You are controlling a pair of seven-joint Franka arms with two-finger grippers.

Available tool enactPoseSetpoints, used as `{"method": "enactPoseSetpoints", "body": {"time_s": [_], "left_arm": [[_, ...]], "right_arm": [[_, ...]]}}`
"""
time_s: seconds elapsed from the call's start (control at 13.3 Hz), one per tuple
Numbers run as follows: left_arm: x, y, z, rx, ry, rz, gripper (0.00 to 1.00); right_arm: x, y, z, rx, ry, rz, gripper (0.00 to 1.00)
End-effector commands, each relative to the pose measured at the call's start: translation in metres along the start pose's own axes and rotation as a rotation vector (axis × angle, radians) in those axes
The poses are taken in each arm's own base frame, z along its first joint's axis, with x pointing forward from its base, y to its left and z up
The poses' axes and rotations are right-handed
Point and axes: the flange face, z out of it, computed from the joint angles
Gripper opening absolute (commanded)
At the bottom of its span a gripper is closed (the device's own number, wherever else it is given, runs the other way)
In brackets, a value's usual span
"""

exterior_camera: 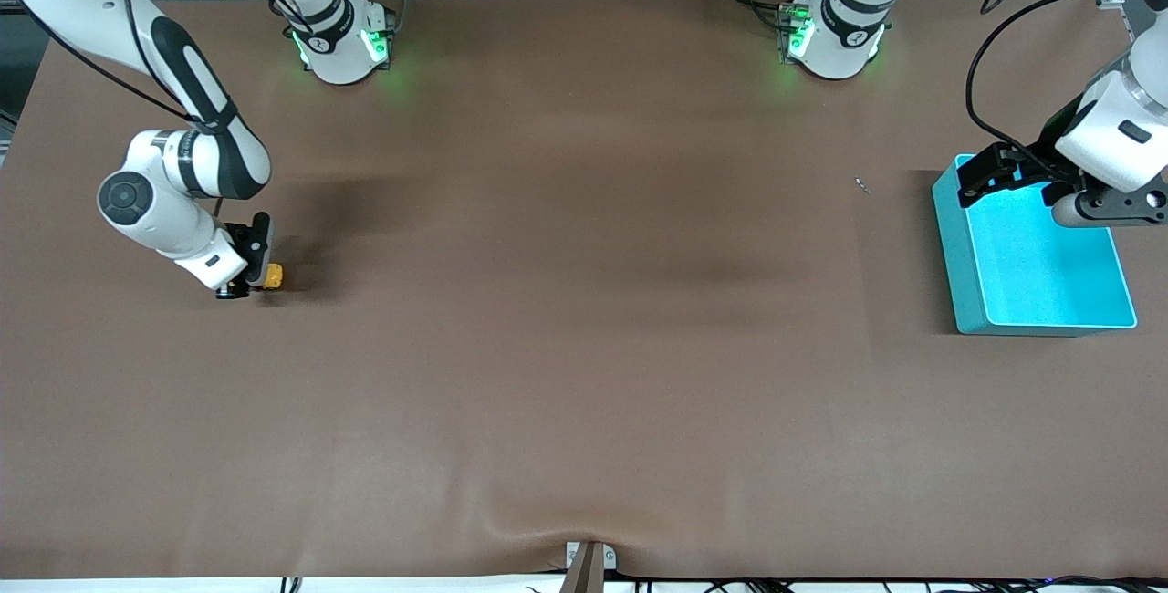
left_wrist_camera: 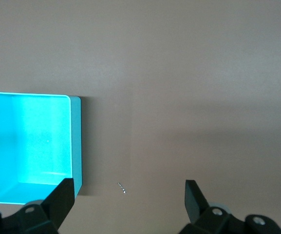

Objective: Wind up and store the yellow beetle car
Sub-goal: 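Drag the car backward along the table with the right gripper to wind it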

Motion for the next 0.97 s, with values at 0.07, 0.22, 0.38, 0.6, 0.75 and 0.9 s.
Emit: {"method": "enactPoseSetpoints", "body": {"time_s": [0.07,0.22,0.38,0.6,0.75,0.9], "left_arm": [[-0.004,0.001,-0.002,0.008,0.007,-0.016,1.00],[-0.004,0.002,-0.002,0.008,0.007,-0.014,1.00],[-0.004,0.002,-0.002,0.008,0.007,-0.014,1.00],[-0.004,0.003,-0.002,0.008,0.007,-0.014,1.00],[-0.004,0.003,-0.002,0.008,0.006,-0.014,1.00],[-0.004,0.003,-0.002,0.008,0.006,-0.016,1.00]], "right_arm": [[-0.019,-0.004,0.007,0.007,0.000,-0.007,0.30],[-0.021,-0.002,0.005,0.003,0.000,-0.002,0.37],[-0.024,0.001,0.002,-0.004,-0.003,-0.002,0.44],[-0.039,0.009,-0.008,0.013,-0.003,0.033,0.72],[-0.048,0.026,-0.030,0.083,-0.003,0.051,1.00],[-0.054,0.036,-0.048,0.151,0.036,0.088,1.00]]}}
